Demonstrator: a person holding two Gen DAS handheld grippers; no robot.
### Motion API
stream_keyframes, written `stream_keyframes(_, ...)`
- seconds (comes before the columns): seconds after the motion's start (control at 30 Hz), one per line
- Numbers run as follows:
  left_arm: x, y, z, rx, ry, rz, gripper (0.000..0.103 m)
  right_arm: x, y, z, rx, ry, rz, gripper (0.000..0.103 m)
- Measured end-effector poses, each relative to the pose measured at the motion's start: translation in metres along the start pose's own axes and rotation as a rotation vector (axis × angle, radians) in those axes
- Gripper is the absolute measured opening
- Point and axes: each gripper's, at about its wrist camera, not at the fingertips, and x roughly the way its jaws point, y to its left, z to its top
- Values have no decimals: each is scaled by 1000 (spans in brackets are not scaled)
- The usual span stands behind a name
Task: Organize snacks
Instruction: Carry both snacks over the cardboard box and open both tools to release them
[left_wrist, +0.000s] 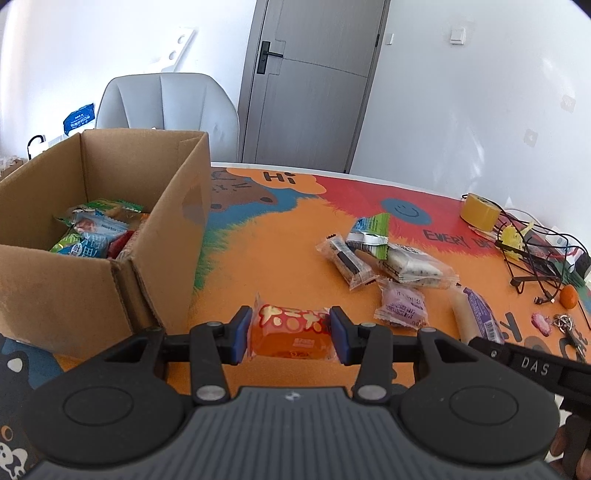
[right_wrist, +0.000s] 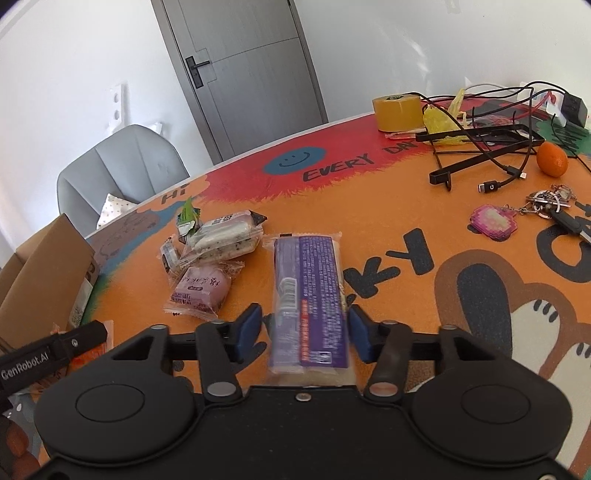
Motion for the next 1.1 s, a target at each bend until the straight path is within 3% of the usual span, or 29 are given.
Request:
stream_keyframes(0.33, -24, 0, 3, 1, -41, -23, 44, -22, 5, -7, 22, -43, 29, 32)
stream_keyframes(1.1, -81, 35, 30, -12, -178, -6, 44, -58, 58, 5, -18, -161, 161, 30)
